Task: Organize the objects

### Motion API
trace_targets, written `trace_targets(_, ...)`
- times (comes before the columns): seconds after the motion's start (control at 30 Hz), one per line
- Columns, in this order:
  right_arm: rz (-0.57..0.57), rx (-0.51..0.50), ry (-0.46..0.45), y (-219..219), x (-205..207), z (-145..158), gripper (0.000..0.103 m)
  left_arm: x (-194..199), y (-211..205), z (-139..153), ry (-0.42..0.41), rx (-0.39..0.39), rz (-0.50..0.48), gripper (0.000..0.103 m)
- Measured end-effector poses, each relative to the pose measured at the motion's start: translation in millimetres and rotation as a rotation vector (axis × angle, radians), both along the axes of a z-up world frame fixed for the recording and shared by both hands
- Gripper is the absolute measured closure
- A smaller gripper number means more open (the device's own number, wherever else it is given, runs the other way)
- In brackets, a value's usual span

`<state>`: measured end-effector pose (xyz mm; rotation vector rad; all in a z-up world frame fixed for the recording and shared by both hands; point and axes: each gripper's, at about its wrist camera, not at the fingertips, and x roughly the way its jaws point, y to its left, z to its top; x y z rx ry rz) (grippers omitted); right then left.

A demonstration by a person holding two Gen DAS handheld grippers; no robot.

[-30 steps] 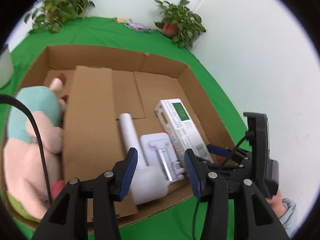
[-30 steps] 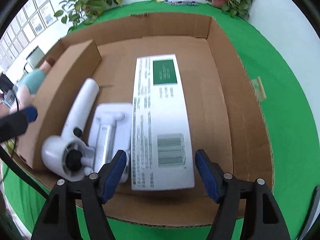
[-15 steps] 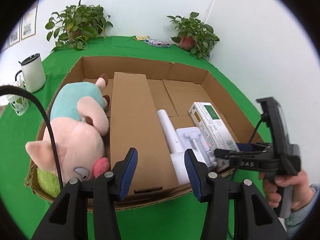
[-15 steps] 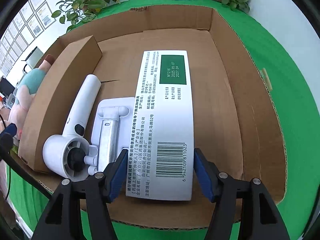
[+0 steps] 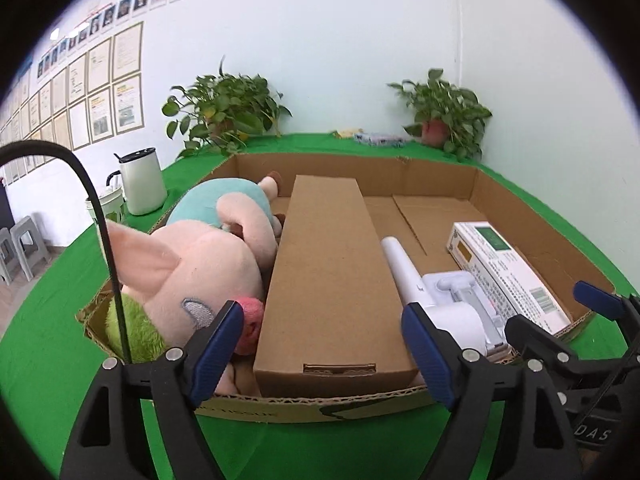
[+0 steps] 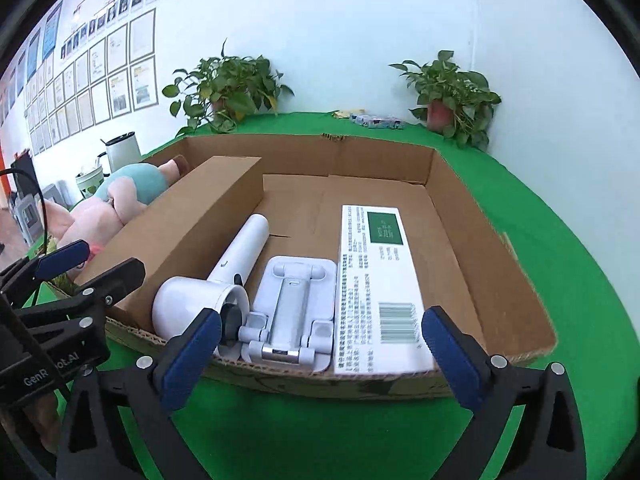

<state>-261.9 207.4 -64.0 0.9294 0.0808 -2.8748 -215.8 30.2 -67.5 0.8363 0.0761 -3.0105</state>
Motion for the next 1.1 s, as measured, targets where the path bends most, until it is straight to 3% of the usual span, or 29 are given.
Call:
trace_targets(0.17, -0.026, 0.015, 0.069, -4.6, 4.1, -1.3, 0.001, -1.4, -4.1, 1.3, -0.003, 0.007, 0.016, 0.015)
trace_targets(0.37, -0.029, 0.015, 0.066, -3.4, 0.8, -3.0, 0.000, -0.2, -6.6, 1.9, -0.004, 0.007, 0.022, 0.014)
trace_targets(0.5, -0.029, 0.014, 0.067, -3.4, 0.8, -3.0, 0.000, 0.8, -11.5, 1.5, -0.015, 0.007, 0.052, 0.005)
trace_targets(0.7, -0.030, 0.015, 0.066, -2.8, 0.1, -3.3, 0.000, 2.2, -13.1, 1.8, -0.016, 0.007, 0.056, 0.004)
trace_targets(0.87, -0.031, 0.015, 0.066, -3.1, 0.1, -3.3, 0.000, 15.5, -11.3, 5.0, 0.008, -0.062, 0.068, 0.004)
trace_targets(1.1, -0.032, 0.015, 0.065, -2.9, 0.3, -3.1, 0.000, 16.8, -16.5, 4.8, -0.006, -0.038, 0.041, 0.004)
